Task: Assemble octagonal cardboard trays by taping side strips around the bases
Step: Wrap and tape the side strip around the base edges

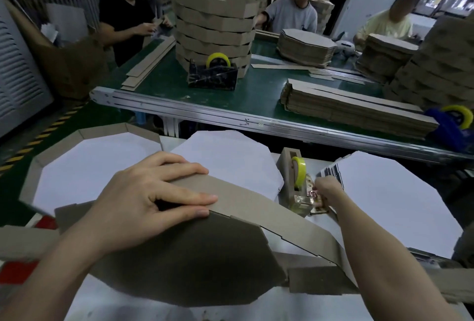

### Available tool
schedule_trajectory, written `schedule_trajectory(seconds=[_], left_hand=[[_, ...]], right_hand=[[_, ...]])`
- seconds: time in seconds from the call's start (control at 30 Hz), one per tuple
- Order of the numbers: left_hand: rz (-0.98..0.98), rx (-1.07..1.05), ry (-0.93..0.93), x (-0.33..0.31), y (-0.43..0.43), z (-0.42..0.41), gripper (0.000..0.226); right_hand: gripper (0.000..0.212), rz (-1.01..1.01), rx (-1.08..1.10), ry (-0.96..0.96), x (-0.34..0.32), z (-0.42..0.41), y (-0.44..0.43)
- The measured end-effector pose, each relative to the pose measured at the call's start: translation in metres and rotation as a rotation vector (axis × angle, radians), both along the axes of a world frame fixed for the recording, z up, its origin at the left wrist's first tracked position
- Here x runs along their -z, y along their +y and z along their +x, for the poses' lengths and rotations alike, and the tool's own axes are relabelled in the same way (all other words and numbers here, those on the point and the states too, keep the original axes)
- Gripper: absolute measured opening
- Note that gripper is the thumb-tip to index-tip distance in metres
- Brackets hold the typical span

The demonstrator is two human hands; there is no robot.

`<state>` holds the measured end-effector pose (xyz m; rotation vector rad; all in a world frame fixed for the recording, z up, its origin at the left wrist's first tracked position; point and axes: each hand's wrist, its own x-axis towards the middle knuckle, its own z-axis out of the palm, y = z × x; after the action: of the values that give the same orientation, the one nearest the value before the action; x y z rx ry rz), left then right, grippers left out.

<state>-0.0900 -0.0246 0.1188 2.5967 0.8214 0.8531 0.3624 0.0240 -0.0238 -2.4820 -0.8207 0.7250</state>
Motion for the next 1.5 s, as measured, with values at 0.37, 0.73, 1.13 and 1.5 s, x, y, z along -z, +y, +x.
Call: schedule_trajectory(seconds=[0.37, 0.73, 1.13, 1.5], left_hand=[[-0.032, -0.044, -0.036, 0.002, -0.002, -0.011, 0.026], [-0.038, -0.070, -0.044, 0.004, -0.004, -0.017, 0.026], [-0.029, -0.052, -0.050, 0.003, -0.007, -0.014, 0.025], [-0.024, -0.028, -0.046, 0.000, -0.015, -0.013, 0.024]], right_hand=[[0.026, -0.369, 0.033, 0.160, 0.019, -0.017, 0.007], [0.020, -0.131, 0.261, 0.455, 0.014, -0.022, 0.002], [0.011, 0.299, 0.431, 0.700, 0.006, -0.029, -0.019], [0.037, 0.273, 0.426, 0.755, 0.009, -0.035, -0.038]])
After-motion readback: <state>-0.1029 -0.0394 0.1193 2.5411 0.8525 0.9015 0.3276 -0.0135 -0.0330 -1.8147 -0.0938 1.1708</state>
